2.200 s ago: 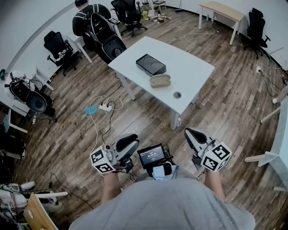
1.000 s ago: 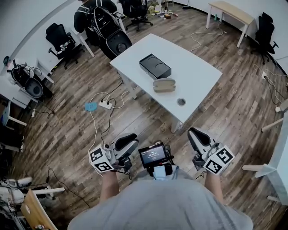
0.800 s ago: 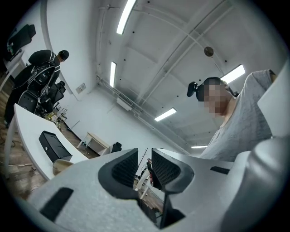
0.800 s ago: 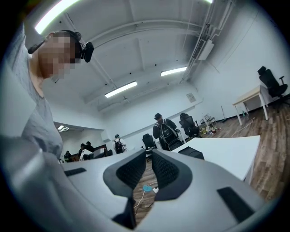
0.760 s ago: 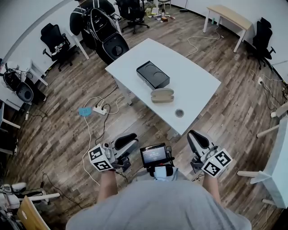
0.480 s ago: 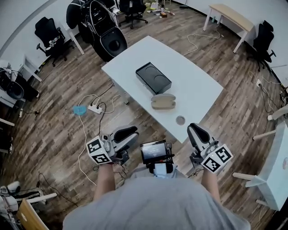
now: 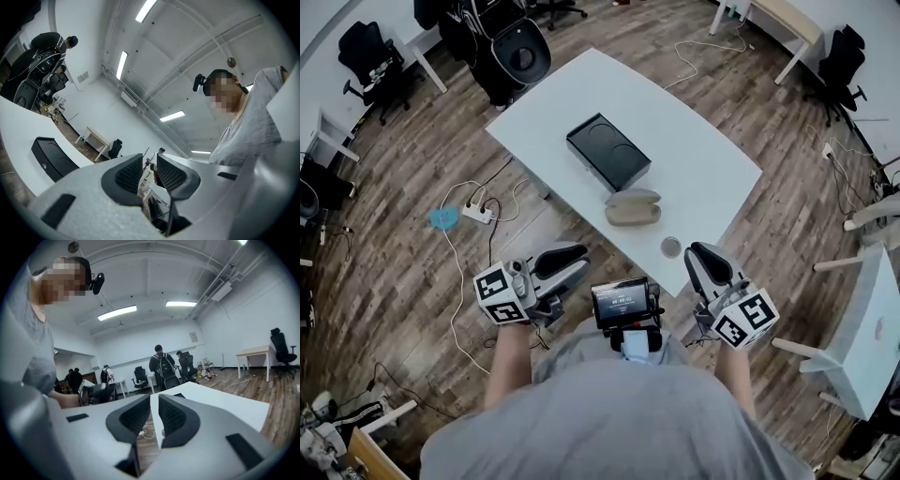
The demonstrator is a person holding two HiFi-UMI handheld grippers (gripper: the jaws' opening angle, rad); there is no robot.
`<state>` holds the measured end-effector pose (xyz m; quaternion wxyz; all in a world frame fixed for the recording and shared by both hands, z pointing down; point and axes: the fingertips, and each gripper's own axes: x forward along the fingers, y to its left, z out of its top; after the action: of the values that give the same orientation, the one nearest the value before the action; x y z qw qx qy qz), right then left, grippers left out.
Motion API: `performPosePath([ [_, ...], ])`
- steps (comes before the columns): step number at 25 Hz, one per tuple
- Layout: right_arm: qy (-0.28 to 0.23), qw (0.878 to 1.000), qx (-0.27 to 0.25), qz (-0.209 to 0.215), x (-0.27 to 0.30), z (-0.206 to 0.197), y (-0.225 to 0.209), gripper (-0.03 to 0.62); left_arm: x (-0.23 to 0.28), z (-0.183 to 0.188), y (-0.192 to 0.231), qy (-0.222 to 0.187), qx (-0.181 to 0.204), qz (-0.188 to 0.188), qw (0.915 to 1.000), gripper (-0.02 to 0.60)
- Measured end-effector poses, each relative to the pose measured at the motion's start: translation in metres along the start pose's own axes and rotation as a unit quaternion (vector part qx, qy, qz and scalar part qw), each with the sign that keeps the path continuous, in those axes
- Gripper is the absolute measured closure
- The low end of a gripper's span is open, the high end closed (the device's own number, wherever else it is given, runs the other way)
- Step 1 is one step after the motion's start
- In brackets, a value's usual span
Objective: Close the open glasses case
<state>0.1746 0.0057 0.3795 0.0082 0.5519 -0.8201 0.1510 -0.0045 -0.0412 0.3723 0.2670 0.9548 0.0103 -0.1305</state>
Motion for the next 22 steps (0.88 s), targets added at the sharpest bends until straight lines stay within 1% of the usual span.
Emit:
performPosePath([
  [3, 0.051, 0.997, -0.062, 0.01, 0.018, -0.015, -0.019, 0.56, 0.007, -0.004, 0.005, -0.004, -0.002, 0.01, 0.9999, 0.494],
  [4, 0.07, 0.994, -0.088, 0.015, 0.027, -0.022, -0.024, 0.559, 0.007, -0.004, 0.007, -0.007, -0.002, 0.017, 0.9998, 0.494],
  [6, 0.109, 0.983, -0.143, 0.022, 0.048, -0.036, -0.034, 0.559, 0.003, -0.003, 0.009, -0.016, -0.003, 0.032, 0.9994, 0.494],
  [9, 0.157, 0.962, -0.223, 0.032, 0.081, -0.052, -0.045, 0.559, -0.004, -0.008, 0.007, -0.014, -0.006, 0.044, 0.9989, 0.494],
  [12, 0.198, 0.933, -0.297, 0.039, 0.106, -0.068, -0.05, 0.557, -0.013, -0.018, 0.008, -0.002, -0.01, 0.064, 0.9979, 0.494],
  [14, 0.22, 0.915, -0.337, 0.04, 0.119, -0.077, -0.053, 0.557, -0.018, -0.021, 0.01, -0.003, -0.013, 0.074, 0.9972, 0.494],
  [18, 0.248, 0.889, -0.383, 0.047, 0.139, -0.096, -0.057, 0.557, -0.025, -0.024, 0.015, -0.006, -0.018, 0.086, 0.9961, 0.494],
  [22, 0.277, 0.862, -0.423, 0.044, 0.158, -0.117, -0.067, 0.557, -0.029, -0.022, 0.024, -0.008, -0.023, 0.09, 0.9956, 0.494],
])
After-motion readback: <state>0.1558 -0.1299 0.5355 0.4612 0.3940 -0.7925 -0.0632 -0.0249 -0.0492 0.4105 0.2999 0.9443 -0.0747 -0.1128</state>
